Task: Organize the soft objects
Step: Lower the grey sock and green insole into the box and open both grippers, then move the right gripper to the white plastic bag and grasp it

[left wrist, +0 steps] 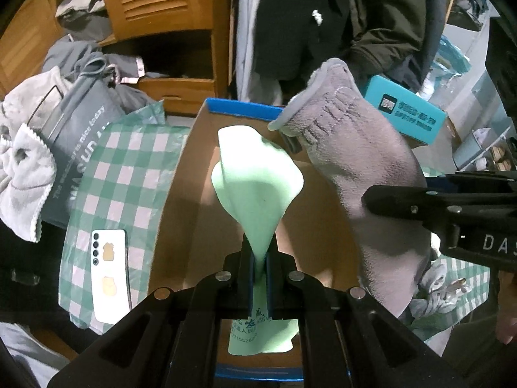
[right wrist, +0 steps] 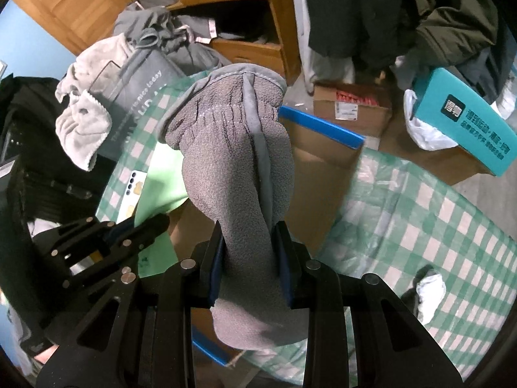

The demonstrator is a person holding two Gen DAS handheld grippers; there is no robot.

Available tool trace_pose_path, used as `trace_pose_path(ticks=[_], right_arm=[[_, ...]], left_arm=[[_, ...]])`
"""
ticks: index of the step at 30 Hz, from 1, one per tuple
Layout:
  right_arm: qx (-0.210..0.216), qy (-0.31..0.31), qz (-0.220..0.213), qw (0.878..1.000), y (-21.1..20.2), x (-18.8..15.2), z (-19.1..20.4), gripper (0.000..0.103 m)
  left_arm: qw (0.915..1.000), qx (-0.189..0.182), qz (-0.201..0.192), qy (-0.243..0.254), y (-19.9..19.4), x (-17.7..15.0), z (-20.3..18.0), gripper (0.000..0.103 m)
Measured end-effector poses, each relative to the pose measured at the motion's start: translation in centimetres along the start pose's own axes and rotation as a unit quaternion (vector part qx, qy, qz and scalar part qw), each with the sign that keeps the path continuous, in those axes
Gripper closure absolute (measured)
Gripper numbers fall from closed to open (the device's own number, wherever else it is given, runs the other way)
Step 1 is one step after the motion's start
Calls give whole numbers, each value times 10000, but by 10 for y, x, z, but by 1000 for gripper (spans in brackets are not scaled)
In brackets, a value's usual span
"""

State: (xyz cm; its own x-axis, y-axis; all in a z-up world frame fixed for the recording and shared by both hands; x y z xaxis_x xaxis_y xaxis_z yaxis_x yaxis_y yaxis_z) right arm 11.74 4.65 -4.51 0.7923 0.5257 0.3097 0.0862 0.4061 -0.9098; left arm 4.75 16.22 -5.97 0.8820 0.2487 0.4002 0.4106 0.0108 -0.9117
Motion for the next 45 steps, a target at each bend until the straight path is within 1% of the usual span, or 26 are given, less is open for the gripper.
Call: trace_pose_path(ticks=[2, 3, 5, 7, 8, 9, 11, 12, 13, 20, 24, 26, 28, 33, 38, 45], right_arm=[[42, -4, 27, 10000, 5, 2, 3, 75], [70, 0, 55, 10000, 8, 3, 4, 75], [168, 18, 102, 9998, 13, 3, 6, 71], [285, -15, 158, 9995, 18, 3, 6, 58], [267, -18, 139, 9995, 18, 3, 6, 56], [216, -10, 85, 9997, 17, 3, 5, 55], [178, -4, -12, 9998, 13, 3, 3, 49], [160, 13, -30, 9999, 11, 3, 2, 43], [111, 50, -92, 9999, 6, 3, -1, 41], [-14, 219, -222, 9995, -9, -2, -17, 40], [-122, 268, -221, 9993, -17, -8, -26, 36], [-165, 260, -238, 9992, -21, -12, -31, 35], [-235, 256, -235, 9991, -25, -17, -37, 34], [-319, 400, -246, 9984, -37, -33, -57, 34], [-425, 523, -242, 9974, -50, -52, -78, 33], [-534, 758, -207, 9955, -65, -83, -109, 30]], left_arm=[[10000, 31, 38, -39, 4, 0, 4, 98], [9999, 77, 65, -78, 6, -1, 6, 95], [9997, 119, 113, -177, 9, -1, 10, 84], [9995, 175, 89, -251, 10, -1, 13, 57], [9993, 238, 56, -279, 9, 0, 15, 54], [9993, 256, 35, -278, 9, 0, 15, 54], [9993, 262, 14, -256, 7, 1, 15, 52], [9993, 259, 11, -258, 7, 1, 14, 52], [9994, 253, 9, -254, 6, 1, 14, 52], [9998, 215, 28, -35, 5, -1, -3, 51], [9999, 161, 46, 38, 4, -2, -12, 51], [9998, 149, 35, 110, 3, -2, -19, 50], [9998, 124, 30, 142, 1, -3, -24, 47], [9994, 57, 5, 354, -2, -5, -45, 46], [9985, 0, 13, 554, -3, -8, -66, 42], [9965, -67, 102, 831, 0, -13, -101, 41]])
Point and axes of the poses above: each gripper's, at about its wrist camera, not at the fingertips, and y roughly the way its jaws point, z to its left, x to its top, the point moved 2 cm from there along y, roughly the way its jaws point, and after that the axes turned 5 degrees about -y, right-handed, at the moved point
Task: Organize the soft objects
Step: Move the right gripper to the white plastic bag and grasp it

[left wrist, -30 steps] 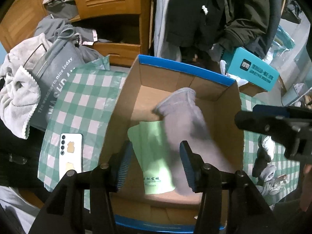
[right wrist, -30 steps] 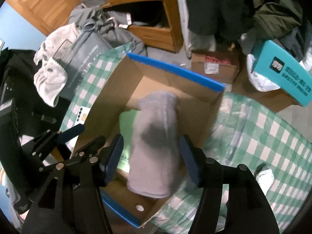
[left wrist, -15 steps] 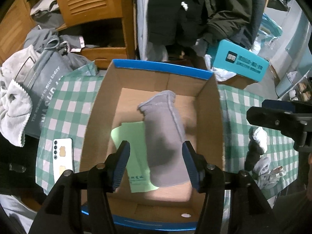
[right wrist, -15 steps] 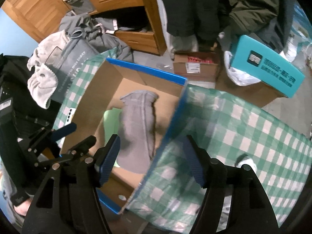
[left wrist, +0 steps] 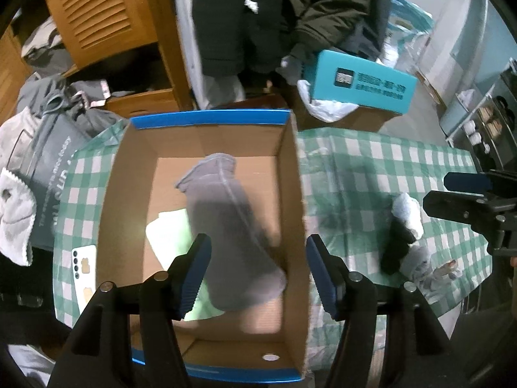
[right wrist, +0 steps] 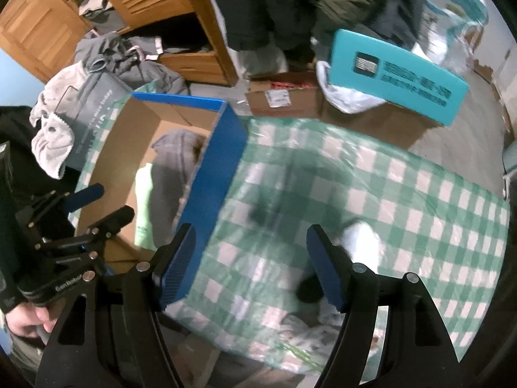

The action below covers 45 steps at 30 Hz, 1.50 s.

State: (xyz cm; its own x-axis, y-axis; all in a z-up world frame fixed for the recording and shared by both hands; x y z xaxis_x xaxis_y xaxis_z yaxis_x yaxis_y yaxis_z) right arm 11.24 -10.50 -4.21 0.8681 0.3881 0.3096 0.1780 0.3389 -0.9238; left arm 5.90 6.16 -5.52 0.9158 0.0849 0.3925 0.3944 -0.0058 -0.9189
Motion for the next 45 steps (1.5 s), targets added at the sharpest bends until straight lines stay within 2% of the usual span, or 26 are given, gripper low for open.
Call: trace_pose_path(ticks=[13, 15, 26, 45], right_arm=[[-90, 328, 6, 9994, -18, -38, -57, 28], [-113, 366, 26, 9993, -18, -42, -63, 28], [-248, 626, 211, 9975, -5, -61, -103, 28], [-198, 817, 687, 9941, 65, -68, -142, 28]], left_arm=[[9987, -133, 77, 488, 3, -4, -51, 36], [9981, -152, 82, 584, 4, -4, -59, 33], [9937, -231, 278, 1062, 22, -7, -100, 30], [9886, -382, 896, 1147, 90, 3, -136, 29]])
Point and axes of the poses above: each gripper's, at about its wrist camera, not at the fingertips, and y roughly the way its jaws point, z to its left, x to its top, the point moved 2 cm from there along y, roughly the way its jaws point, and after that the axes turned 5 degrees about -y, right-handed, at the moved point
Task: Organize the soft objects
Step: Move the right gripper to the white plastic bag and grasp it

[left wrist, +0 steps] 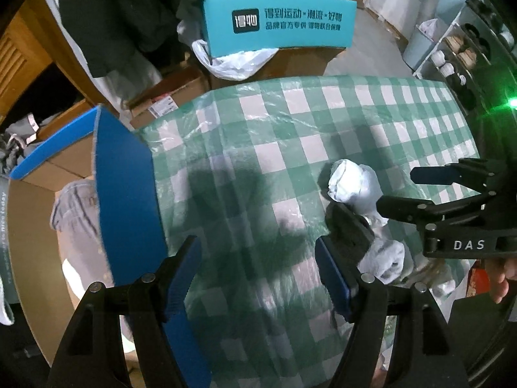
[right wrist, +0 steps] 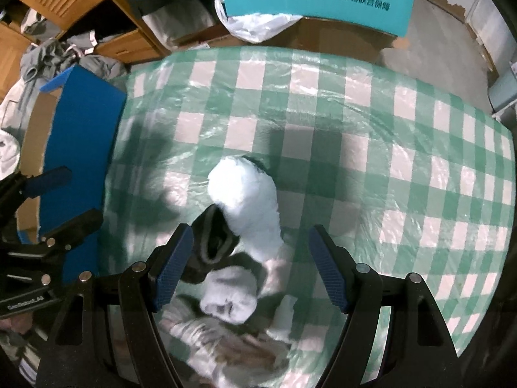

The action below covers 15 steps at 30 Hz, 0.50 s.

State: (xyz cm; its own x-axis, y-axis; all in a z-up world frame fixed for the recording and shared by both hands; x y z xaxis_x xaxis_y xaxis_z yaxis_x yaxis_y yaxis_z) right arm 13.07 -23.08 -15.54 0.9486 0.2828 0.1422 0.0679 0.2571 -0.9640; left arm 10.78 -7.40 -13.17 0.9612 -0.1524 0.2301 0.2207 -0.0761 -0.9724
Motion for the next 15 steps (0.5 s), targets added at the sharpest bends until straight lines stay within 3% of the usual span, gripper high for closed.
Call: trace_pose_path(ticks=[15], right_arm=[[79, -149, 369, 9992, 40, 12, -8, 29]], left_arm=[[9990, -47, 412, 188, 43, 11, -5, 29]])
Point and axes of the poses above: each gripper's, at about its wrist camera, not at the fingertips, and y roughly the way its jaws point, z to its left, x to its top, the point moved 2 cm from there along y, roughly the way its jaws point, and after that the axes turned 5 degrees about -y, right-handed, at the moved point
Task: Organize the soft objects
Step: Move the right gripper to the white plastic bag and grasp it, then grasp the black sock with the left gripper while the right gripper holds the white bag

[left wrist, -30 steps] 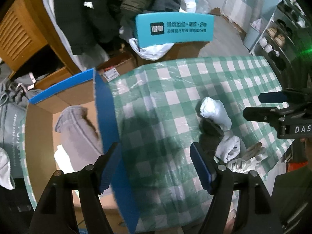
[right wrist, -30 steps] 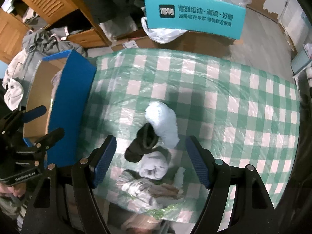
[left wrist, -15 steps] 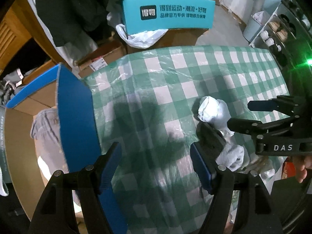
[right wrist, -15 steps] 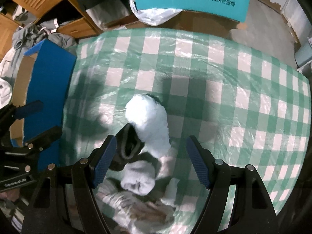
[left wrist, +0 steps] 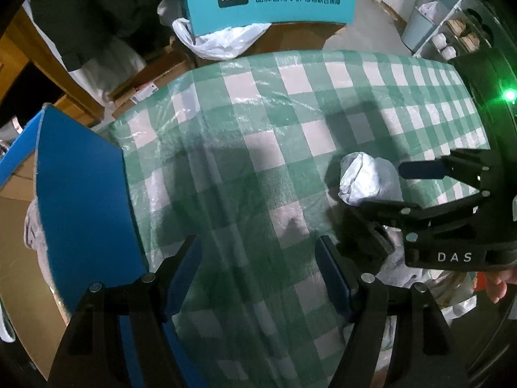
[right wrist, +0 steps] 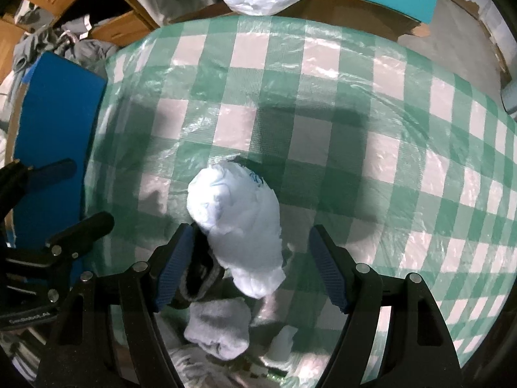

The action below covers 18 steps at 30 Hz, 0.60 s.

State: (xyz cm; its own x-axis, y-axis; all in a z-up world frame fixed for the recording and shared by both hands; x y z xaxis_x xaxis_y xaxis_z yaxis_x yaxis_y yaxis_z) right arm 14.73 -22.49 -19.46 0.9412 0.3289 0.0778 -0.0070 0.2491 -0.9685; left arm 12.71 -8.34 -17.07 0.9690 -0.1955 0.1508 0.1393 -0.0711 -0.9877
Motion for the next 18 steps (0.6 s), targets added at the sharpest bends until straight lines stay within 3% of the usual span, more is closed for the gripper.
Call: trace_pose_path(ticks=[2, 4, 8, 18], right_arm=[[-29, -43, 18, 10000, 1, 1, -1, 33], [60, -55, 58, 9999, 1, 0, -2, 53], [-17, -75, 69, 9999, -2, -7, -6, 59], [-208, 267, -34, 9994, -21, -31, -42, 59]], left_arm=[[10000, -10, 32, 19, 2, 0, -1, 29], [10000, -43, 44, 33, 3, 1, -3, 29], [9999, -96, 50, 82, 3, 1, -8, 29], [9988, -378, 31, 323, -3, 3, -41, 29]])
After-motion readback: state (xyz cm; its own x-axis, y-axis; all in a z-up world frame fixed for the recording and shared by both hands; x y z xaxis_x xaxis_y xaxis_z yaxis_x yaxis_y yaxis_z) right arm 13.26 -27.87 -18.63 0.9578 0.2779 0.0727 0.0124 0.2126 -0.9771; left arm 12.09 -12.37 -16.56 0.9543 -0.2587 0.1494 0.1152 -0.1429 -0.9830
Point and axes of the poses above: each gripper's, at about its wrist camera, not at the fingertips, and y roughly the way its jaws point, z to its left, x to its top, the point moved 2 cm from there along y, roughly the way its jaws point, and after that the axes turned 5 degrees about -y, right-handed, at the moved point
